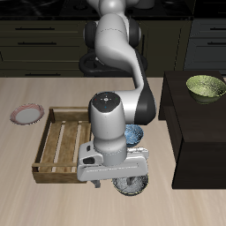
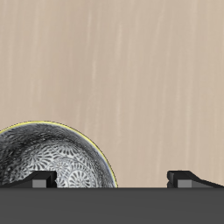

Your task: Place the black bowl on the plate

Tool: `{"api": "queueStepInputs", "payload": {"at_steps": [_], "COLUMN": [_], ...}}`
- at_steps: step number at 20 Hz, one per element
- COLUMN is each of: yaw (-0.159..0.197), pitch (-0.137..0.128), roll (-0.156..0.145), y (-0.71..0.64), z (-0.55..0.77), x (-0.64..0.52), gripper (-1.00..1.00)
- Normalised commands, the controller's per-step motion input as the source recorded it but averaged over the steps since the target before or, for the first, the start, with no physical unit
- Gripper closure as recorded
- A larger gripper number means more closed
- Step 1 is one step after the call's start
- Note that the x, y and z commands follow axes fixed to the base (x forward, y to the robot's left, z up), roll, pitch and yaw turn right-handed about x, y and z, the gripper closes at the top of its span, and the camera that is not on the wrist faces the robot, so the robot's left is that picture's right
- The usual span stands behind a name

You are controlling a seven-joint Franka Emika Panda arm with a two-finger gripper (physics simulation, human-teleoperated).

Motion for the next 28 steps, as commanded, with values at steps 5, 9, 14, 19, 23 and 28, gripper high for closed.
{"api": "queueStepInputs", "payload": {"at_steps": [5,9,14,19,23,28], "yaw": [0.006,0.001,-0.001,-0.028,-0.020,0.001], "pitch": [0.077,0.078,0.006,-0.027,-0.045,-0.052], "roll": [0.012,0.094,0.032,0.026,0.018,0.006], "y": [0.07,0.23,0.07,-0.02,0.01,0.02], "z": [-0.33,-0.34,-0.06,0.13,0.17,0.22], "x": [-0.07,-0.14,-0.15,-0.07,-0.02,-0.07], "gripper": [-1.00,-1.00,1.00,1.00,1.00,1.00]}}
